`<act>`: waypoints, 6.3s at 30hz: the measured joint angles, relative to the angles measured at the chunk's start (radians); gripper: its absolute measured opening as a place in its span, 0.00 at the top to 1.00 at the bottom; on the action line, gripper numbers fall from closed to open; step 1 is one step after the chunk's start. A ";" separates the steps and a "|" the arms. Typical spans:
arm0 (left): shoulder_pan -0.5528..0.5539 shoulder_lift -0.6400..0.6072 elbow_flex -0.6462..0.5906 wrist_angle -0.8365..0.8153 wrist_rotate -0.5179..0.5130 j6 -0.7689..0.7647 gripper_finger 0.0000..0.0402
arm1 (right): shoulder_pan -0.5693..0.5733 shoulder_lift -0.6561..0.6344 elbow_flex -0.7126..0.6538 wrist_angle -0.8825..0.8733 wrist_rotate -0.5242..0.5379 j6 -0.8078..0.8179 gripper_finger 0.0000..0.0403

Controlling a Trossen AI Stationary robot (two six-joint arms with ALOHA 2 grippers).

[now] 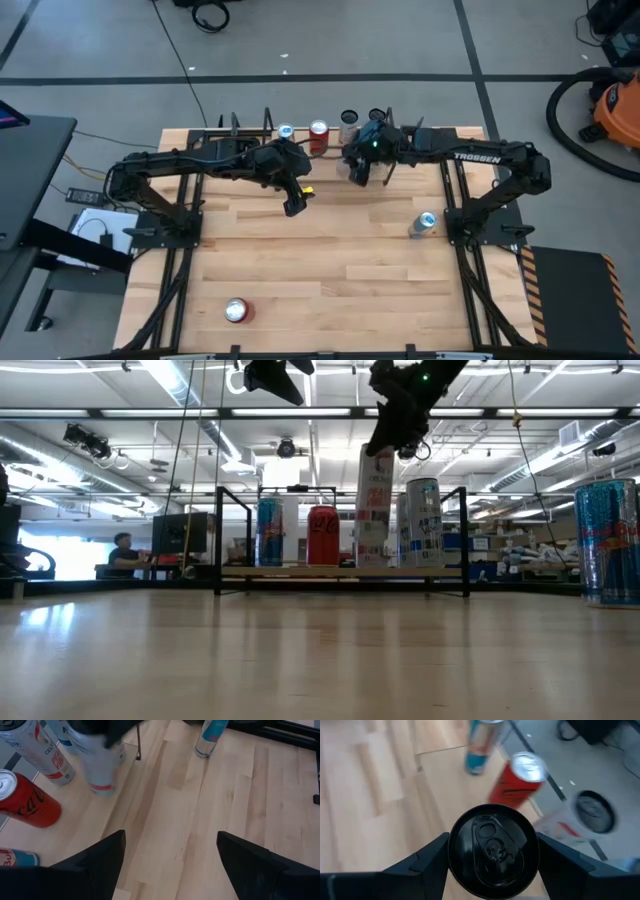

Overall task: Place canned beverage on shelf
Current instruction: Put the white-pink soda can on the shelf aligned with the other white-pink soda can, then put the red-black soda can on the shelf aligned with the other red-black soda can

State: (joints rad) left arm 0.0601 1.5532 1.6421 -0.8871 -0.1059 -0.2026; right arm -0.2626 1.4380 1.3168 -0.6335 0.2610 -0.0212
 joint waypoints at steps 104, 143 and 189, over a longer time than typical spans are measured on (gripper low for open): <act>-0.003 0.000 0.000 -0.031 0.001 -0.053 0.21 | 0.100 -0.232 0.006 -0.080 -0.304 0.034 0.13; -0.477 0.000 0.001 -0.328 0.020 -0.675 0.21 | 0.360 -0.230 0.006 -0.102 -0.254 0.055 0.13; -0.921 0.182 0.000 -0.521 -0.007 -1.329 0.21 | 0.360 -0.229 0.006 -0.069 -0.278 0.101 0.13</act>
State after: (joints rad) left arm -0.8613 1.7353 1.6421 -1.4078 -0.1128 -1.5316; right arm 0.0971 1.2087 1.3224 -0.7029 -0.0175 0.0801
